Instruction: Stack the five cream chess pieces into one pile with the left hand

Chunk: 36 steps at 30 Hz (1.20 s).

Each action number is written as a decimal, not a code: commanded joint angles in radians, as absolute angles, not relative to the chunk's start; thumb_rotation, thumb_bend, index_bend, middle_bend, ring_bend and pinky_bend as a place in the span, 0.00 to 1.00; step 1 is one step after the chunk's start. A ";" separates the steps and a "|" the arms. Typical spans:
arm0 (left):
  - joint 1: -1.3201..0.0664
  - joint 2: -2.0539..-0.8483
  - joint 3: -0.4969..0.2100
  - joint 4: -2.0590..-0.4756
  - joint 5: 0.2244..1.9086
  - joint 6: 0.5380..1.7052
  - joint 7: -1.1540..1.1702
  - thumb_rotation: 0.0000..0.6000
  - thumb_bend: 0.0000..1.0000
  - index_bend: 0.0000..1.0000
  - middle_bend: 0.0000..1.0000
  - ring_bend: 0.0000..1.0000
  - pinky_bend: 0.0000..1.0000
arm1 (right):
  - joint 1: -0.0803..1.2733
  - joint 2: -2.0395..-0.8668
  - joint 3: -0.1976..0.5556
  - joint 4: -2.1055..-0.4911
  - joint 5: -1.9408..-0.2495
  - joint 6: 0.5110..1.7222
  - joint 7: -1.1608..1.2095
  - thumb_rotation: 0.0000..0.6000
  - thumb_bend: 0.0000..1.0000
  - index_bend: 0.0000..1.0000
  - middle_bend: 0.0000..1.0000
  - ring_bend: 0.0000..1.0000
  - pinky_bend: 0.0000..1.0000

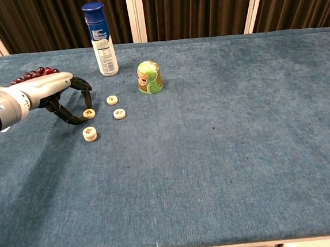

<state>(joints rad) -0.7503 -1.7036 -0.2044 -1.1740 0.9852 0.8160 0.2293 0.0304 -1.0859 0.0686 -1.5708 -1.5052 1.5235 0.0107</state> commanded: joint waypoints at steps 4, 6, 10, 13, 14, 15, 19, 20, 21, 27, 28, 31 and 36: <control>-0.756 -1.714 -0.201 -1.154 0.989 0.808 0.225 1.00 0.33 0.46 0.11 0.00 0.00 | 0.028 -1.084 0.069 -1.573 -1.500 1.525 0.010 1.00 0.12 0.00 0.00 0.00 0.00; -0.757 -1.718 -0.202 -1.146 0.986 0.806 0.224 1.00 0.34 0.48 0.11 0.00 0.00 | 0.027 -1.084 0.068 -1.573 -1.498 1.524 0.011 1.00 0.12 0.00 0.00 0.00 0.00; -0.751 -1.712 -0.205 -1.147 0.991 0.813 0.207 1.00 0.38 0.51 0.11 0.00 0.00 | 0.025 -1.083 0.068 -1.573 -1.500 1.527 0.016 1.00 0.12 0.00 0.00 0.00 0.00; -0.740 -1.680 -0.201 -1.190 1.015 0.835 0.200 1.00 0.41 0.51 0.11 0.00 0.00 | 0.026 -1.082 0.069 -1.573 -1.502 1.530 0.016 1.00 0.12 0.00 0.00 0.00 0.00; -0.735 -1.667 -0.199 -1.211 1.026 0.845 0.197 1.00 0.41 0.51 0.11 0.00 0.00 | 0.026 -1.083 0.069 -1.572 -1.503 1.530 0.017 1.00 0.12 0.00 0.00 0.00 0.00; -0.726 -1.647 -0.195 -1.245 1.041 0.859 0.192 1.00 0.41 0.51 0.11 0.00 0.00 | 0.028 -1.084 0.069 -1.571 -1.505 1.529 0.017 1.00 0.12 0.00 0.00 0.00 0.00; -0.692 -1.582 -0.173 -1.371 1.102 0.913 0.177 1.00 0.41 0.51 0.11 0.00 0.00 | 0.035 -1.090 0.069 -1.564 -1.508 1.520 0.019 1.00 0.12 0.00 0.00 0.00 0.00; -0.687 -1.571 -0.166 -1.395 1.116 0.923 0.179 1.00 0.40 0.51 0.11 0.00 0.00 | 0.036 -1.091 0.068 -1.563 -1.510 1.518 0.020 1.00 0.12 0.00 0.00 0.00 0.00; -0.682 -1.561 -0.159 -1.416 1.128 0.931 0.182 1.00 0.40 0.51 0.11 0.00 0.00 | 0.037 -1.092 0.068 -1.562 -1.511 1.517 0.021 1.00 0.12 0.00 0.00 0.00 0.00; -0.668 -1.539 -0.119 -1.508 1.180 0.959 0.216 1.00 0.37 0.51 0.11 0.00 0.00 | 0.038 -1.095 0.066 -1.559 -1.519 1.521 0.024 1.00 0.12 0.00 0.00 0.00 0.00; -0.667 -1.542 -0.113 -1.514 1.183 0.961 0.226 1.00 0.37 0.51 0.11 0.00 0.00 | 0.037 -1.095 0.065 -1.558 -1.519 1.522 0.025 1.00 0.12 0.00 0.00 0.00 0.00; -0.667 -1.552 -0.104 -1.513 1.181 0.962 0.249 1.00 0.36 0.51 0.11 0.00 0.00 | 0.034 -1.096 0.064 -1.555 -1.519 1.527 0.029 1.00 0.12 0.00 0.00 0.00 0.00; -0.669 -1.568 -0.096 -1.493 1.164 0.961 0.291 1.00 0.35 0.51 0.11 0.00 0.00 | 0.026 -1.096 0.062 -1.551 -1.519 1.536 0.034 1.00 0.12 0.00 0.00 0.00 0.00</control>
